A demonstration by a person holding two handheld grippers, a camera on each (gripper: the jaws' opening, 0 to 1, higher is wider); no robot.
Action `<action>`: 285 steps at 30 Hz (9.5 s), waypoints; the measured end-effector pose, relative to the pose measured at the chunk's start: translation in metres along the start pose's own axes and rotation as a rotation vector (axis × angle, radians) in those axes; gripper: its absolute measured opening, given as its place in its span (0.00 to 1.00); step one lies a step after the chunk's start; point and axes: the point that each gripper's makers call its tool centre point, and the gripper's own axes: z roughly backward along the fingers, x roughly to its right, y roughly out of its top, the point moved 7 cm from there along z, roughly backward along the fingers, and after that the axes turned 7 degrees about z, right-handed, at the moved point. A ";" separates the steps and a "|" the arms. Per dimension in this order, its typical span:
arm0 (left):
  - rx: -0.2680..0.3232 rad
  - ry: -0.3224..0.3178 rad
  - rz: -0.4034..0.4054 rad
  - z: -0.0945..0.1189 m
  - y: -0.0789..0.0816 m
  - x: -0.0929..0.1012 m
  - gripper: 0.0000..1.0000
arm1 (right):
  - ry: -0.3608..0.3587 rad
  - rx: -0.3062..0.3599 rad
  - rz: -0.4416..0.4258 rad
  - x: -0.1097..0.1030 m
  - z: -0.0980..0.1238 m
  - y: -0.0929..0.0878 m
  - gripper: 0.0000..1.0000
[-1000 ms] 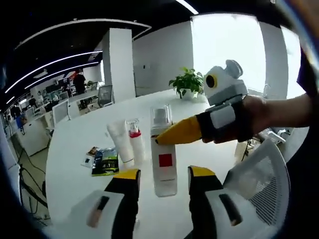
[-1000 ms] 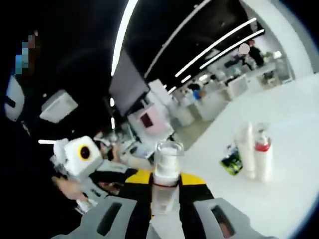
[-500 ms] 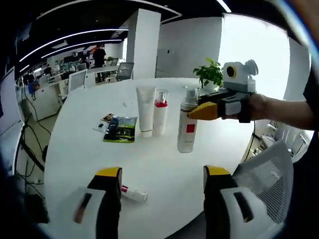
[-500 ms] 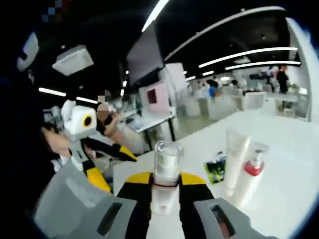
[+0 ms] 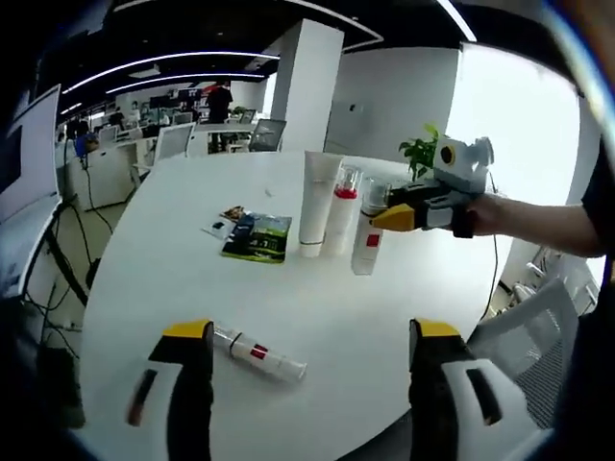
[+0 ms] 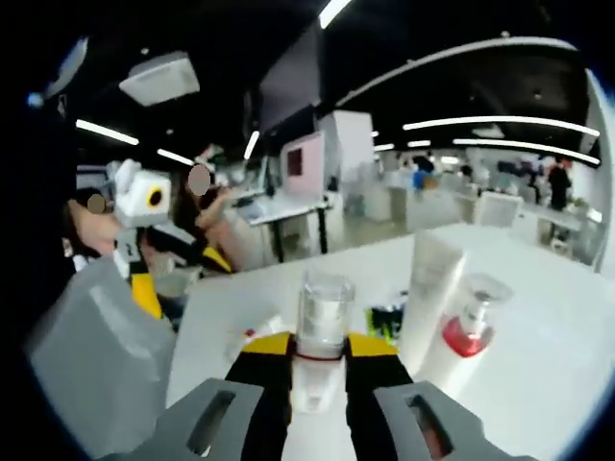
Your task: Arrange the skincare products in the storage area until every visible bottle or jar stands upright without overlapping.
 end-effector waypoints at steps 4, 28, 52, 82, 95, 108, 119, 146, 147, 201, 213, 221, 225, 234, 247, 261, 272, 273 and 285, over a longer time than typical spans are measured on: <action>-0.019 -0.008 -0.084 0.005 -0.002 -0.002 0.87 | 0.002 -0.004 0.020 0.005 -0.005 -0.008 0.14; -0.028 0.089 -0.017 0.025 -0.020 -0.030 0.84 | 0.046 0.025 0.133 0.047 -0.046 -0.042 0.14; -0.071 0.104 -0.006 0.025 -0.028 -0.029 0.78 | 0.061 0.043 0.161 0.049 -0.053 -0.050 0.15; -0.084 0.107 0.013 0.025 -0.031 -0.031 0.77 | 0.075 -0.010 0.132 0.047 -0.051 -0.058 0.19; -0.111 0.113 -0.012 0.023 -0.032 -0.029 0.77 | 0.046 -0.059 0.081 0.039 -0.037 -0.061 0.26; -0.069 0.086 0.084 0.026 -0.013 -0.028 0.78 | -0.054 -0.104 -0.002 0.012 0.014 -0.047 0.32; -0.066 0.080 0.053 0.036 0.008 -0.027 0.81 | -0.095 -0.088 -0.025 -0.027 0.046 -0.011 0.58; 0.012 0.051 0.112 0.070 0.034 -0.019 0.81 | -0.270 -0.081 -0.094 -0.067 0.114 0.025 0.88; 0.010 0.051 0.111 0.071 0.034 -0.019 0.81 | -0.279 -0.079 -0.094 -0.067 0.118 0.026 0.89; -0.135 -0.002 0.042 0.064 0.025 -0.026 0.98 | -0.417 -0.149 -0.255 -0.078 0.164 0.005 0.96; -0.189 0.017 0.068 0.050 0.018 -0.022 0.95 | -0.393 -0.169 -0.287 -0.081 0.167 -0.006 0.94; -0.233 0.022 0.100 0.036 0.009 -0.015 0.90 | -0.384 -0.168 -0.295 -0.074 0.170 -0.005 0.93; -0.238 0.019 0.106 0.027 0.005 -0.013 0.88 | -0.380 -0.185 -0.297 -0.071 0.172 -0.010 0.93; -0.301 0.048 0.148 0.005 -0.006 -0.020 0.79 | -0.371 -0.220 -0.292 -0.065 0.169 -0.014 0.93; -0.349 0.102 0.152 -0.030 -0.018 -0.032 0.67 | -0.415 -0.205 -0.384 -0.062 0.177 -0.027 0.92; -0.377 0.175 0.152 -0.062 -0.026 -0.046 0.61 | -0.422 -0.227 -0.418 -0.057 0.172 -0.036 0.91; -0.400 0.196 0.167 -0.075 -0.031 -0.053 0.56 | -0.410 -0.233 -0.434 -0.054 0.167 -0.041 0.90; -0.402 0.197 0.169 -0.075 -0.032 -0.053 0.56 | -0.410 -0.232 -0.434 -0.054 0.167 -0.041 0.89; -0.440 0.205 0.145 -0.084 -0.041 -0.055 0.52 | -0.407 -0.237 -0.443 -0.050 0.168 -0.043 0.88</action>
